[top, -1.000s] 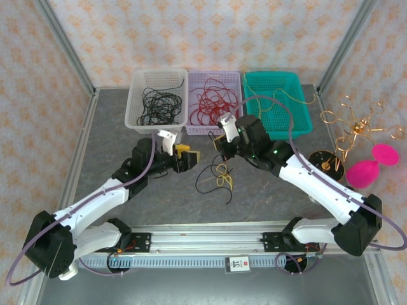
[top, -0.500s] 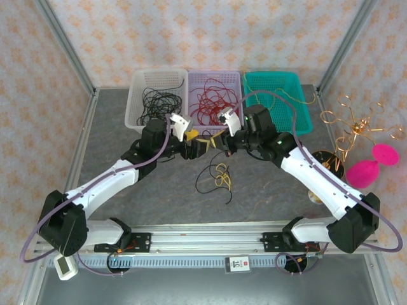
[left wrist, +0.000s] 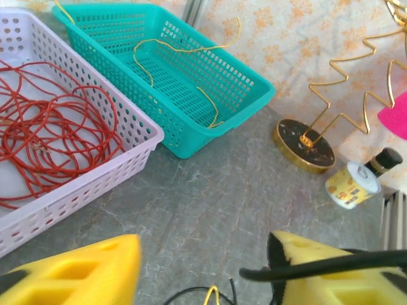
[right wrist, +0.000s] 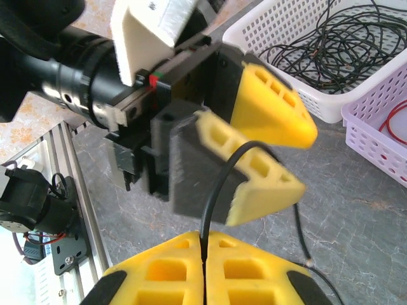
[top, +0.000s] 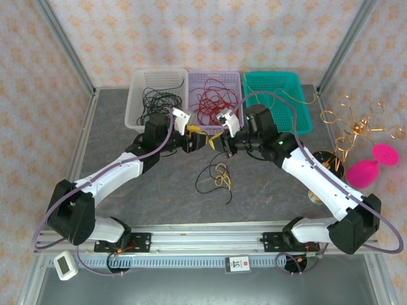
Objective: Untangle the cables
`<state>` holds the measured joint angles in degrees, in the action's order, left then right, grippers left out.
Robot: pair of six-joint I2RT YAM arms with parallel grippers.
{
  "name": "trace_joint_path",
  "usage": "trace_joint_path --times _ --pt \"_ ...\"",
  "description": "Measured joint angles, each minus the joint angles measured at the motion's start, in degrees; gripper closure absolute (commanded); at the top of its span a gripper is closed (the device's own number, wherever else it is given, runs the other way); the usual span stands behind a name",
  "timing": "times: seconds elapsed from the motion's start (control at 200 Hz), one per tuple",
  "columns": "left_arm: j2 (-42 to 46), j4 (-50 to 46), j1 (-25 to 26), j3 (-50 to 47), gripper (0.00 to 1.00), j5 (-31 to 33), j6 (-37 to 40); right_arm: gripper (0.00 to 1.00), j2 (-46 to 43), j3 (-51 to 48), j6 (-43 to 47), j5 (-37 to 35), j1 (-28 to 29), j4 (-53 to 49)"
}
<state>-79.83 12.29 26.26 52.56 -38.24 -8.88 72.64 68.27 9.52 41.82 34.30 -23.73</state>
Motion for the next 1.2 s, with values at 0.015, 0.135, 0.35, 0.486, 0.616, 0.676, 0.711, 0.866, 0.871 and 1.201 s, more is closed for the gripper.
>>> trace_joint_path --times 0.015,0.135,0.35,0.486,0.616,0.676,0.711,0.866,0.871,1.201 --pt "-0.31 0.15 -0.04 0.13 0.72 -0.33 -0.42 0.93 -0.11 0.00 0.00 0.00 0.00 0.00" --pt "-0.76 1.84 -0.07 0.24 0.98 -1.90 -0.72 0.94 -1.14 0.00 0.00 0.02 -0.02 0.02" --pt "6.93 8.09 -0.07 -4.57 1.00 -1.77 -1.57 0.91 -2.56 -0.24 0.00 0.20 -0.02 0.59" --pt "10.45 8.09 -0.07 -4.76 1.00 -0.42 -1.27 0.89 -2.69 -0.72 0.00 0.00 -0.02 2.03" --pt "11.80 6.84 -0.07 -4.76 0.50 0.11 0.48 0.91 -2.86 -1.62 -0.26 0.09 -0.02 3.67" --pt "11.85 5.03 -0.07 -4.61 0.45 0.07 1.90 0.93 -2.86 -1.66 -0.26 0.28 -0.02 4.15" --pt "11.80 3.45 -0.07 -4.52 0.45 0.09 2.89 0.94 -2.86 -1.66 -0.26 0.50 -0.02 4.46" --pt "11.56 -2.05 -0.20 -3.96 0.47 2.89 4.74 0.93 -2.86 -1.66 -0.26 0.15 -0.02 4.92" --pt "11.56 -2.14 -0.20 -3.96 0.47 2.93 4.72 0.92 -2.84 -1.66 -0.24 0.09 -0.02 4.92" --pt "14.10 -4.50 -0.39 -14.05 0.51 12.44 -7.13 0.58 0.70 -8.22 -7.61 -11.58 -0.02 7.82"
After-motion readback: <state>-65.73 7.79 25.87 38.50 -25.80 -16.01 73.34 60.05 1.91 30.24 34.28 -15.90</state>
